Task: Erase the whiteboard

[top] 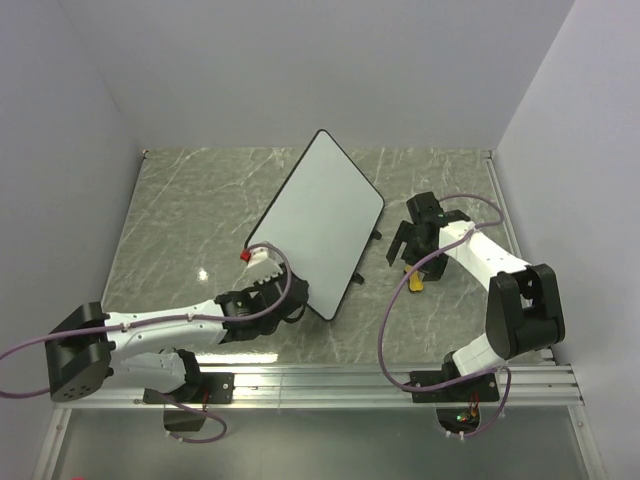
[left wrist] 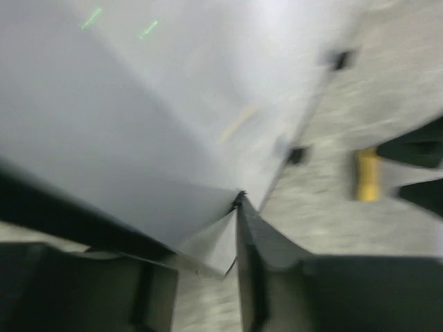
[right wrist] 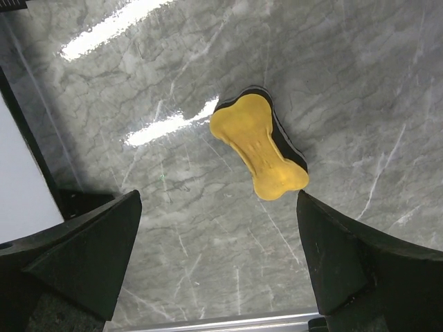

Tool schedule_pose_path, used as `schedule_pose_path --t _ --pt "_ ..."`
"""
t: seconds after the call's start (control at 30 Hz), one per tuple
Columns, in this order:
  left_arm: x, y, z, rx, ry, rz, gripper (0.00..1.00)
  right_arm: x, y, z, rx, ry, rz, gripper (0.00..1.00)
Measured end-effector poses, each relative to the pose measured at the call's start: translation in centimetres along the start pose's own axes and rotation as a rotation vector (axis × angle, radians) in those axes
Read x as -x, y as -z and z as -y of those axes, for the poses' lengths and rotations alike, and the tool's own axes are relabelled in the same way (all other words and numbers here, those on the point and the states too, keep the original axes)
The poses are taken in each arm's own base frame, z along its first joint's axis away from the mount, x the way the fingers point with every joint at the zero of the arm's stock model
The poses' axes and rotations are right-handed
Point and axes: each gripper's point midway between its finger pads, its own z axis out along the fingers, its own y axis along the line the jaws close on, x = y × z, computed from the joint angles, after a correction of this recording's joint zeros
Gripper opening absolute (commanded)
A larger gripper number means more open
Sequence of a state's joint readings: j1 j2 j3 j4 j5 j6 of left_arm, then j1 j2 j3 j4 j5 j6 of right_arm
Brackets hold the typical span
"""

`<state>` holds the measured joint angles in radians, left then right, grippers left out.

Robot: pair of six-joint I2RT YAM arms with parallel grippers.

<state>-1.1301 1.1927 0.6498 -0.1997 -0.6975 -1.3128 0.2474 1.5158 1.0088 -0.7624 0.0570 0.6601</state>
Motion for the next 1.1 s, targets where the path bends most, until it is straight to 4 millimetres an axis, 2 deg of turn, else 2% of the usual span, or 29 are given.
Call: schedule_pose_path --t 0.1,0.37,0.43,0.53,0.57,0.63,0.67,0.73,0.77,0.93,1.1 --pt "-1.2 0.2 -2.7 0.086 -0.041 -0.018 0.4 -0.2 -0.2 0.0 0.005 -0.003 -0.006 1.0" --pt "-2.1 1.4 -2.6 0.118 -0.074 -0.02 0.41 -0.8 -0.6 0.2 0.008 -0.006 -0.021 1.0" --pt "-2.2 1.8 -2.6 0.13 -0.087 -0.024 0.45 -0.7 -0.6 0.2 0.01 -0.007 -0.019 1.0" --pt "-2.1 2.6 -3.5 0.174 -0.15 -0.037 0.55 -0.6 -0.6 0.1 0.012 -0.007 -0.016 1.0" --pt "-2.0 3.0 -4.0 0.198 -0.185 -0.045 0.64 -0.6 -0.6 0.1 0.013 -0.007 -0.015 1.0" --pt "-1.4 4.0 -5.3 0.254 -0.279 -0.058 0.7 -0.6 -0.6 0.1 0.013 -0.007 -0.014 1.0" --pt "-1.0 4.3 -5.7 0.275 -0.307 -0.06 0.78 -0.6 -0.6 0.1 0.015 -0.007 -0.013 1.0" --pt "-0.2 5.0 -5.7 0.297 -0.352 -0.059 0.88 -0.4 -0.4 0.0 0.019 -0.008 -0.005 1.0" --pt "0.4 5.4 -5.4 0.3 -0.369 -0.055 0.92 -0.4 -0.3 0.0 0.022 -0.009 0.0 1.0" --pt "3.1 6.7 -2.6 0.266 -0.404 -0.017 0.99 0.7 0.6 -0.8 0.052 -0.015 0.035 1.0" --pt "6.8 8.9 2.3 0.186 -0.393 0.021 0.99 1.5 1.6 -1.9 0.103 -0.022 0.063 1.0"
